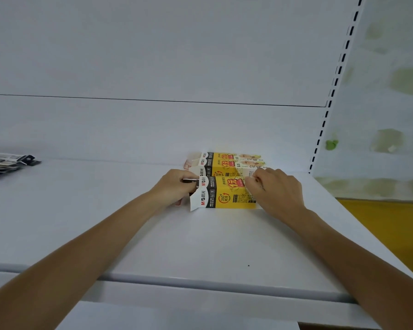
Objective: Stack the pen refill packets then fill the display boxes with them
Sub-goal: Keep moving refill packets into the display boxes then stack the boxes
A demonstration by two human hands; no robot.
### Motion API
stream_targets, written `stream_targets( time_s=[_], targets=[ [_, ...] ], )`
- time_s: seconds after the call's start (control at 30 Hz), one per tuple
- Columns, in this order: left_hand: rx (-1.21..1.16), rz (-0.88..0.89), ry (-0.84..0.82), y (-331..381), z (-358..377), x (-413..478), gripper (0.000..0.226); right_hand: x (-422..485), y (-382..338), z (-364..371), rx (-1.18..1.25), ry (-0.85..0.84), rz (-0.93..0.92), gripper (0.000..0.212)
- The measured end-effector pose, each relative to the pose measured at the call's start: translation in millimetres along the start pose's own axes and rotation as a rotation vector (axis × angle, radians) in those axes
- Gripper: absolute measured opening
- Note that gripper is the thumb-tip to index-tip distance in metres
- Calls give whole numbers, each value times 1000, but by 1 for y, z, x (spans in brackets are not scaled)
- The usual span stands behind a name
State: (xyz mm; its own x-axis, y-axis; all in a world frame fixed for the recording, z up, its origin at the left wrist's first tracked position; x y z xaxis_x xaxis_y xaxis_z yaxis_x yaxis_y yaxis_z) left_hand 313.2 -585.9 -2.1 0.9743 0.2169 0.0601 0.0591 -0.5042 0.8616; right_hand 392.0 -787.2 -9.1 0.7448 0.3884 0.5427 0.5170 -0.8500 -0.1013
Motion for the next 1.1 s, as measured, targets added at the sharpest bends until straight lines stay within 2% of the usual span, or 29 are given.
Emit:
stream_targets(
  time_s=[0.1,0.17,0.3,0.47,0.63,0.8,0.93,1.1],
  targets=[
    [27,-31,-65,3,-6,-5,14,0,0,-1,47,-16,13,30],
    [43,-46,-13,-2,-11,-4,3,0,0,-1,50,-21,17,31],
    [-63,-7,110,-11,-9,-2,7,0,0,-1,55,-23,25,32],
    [-168,-48,143,-11,2,-1,7,-1,-1,-2,56,-10,33,31],
    [-156,-122,122,-5,4,3,26,-1,-2,-1,75,-11,35,36],
    [-170,-42,4,2,16,4,68,-1,-2,0,39,7,38,39],
    [-139,-9,-22,7,16,4,69,-2,-4,-2,-2,-12,3,31],
    [67,-19,-49,9,5,5,69,-2,-3,-5,85,-39,39,38]
  ],
)
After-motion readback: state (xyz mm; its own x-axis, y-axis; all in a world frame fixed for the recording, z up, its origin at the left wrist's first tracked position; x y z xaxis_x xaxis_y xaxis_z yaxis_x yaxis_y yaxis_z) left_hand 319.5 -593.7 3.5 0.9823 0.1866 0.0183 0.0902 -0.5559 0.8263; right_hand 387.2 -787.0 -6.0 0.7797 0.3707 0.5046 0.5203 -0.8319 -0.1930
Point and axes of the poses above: each hand's wrist, its own x-axis towards the middle knuckle, its own z-axis out of the palm, y = z × x, the point moved 2 cm from there along x, towards the middle knuckle
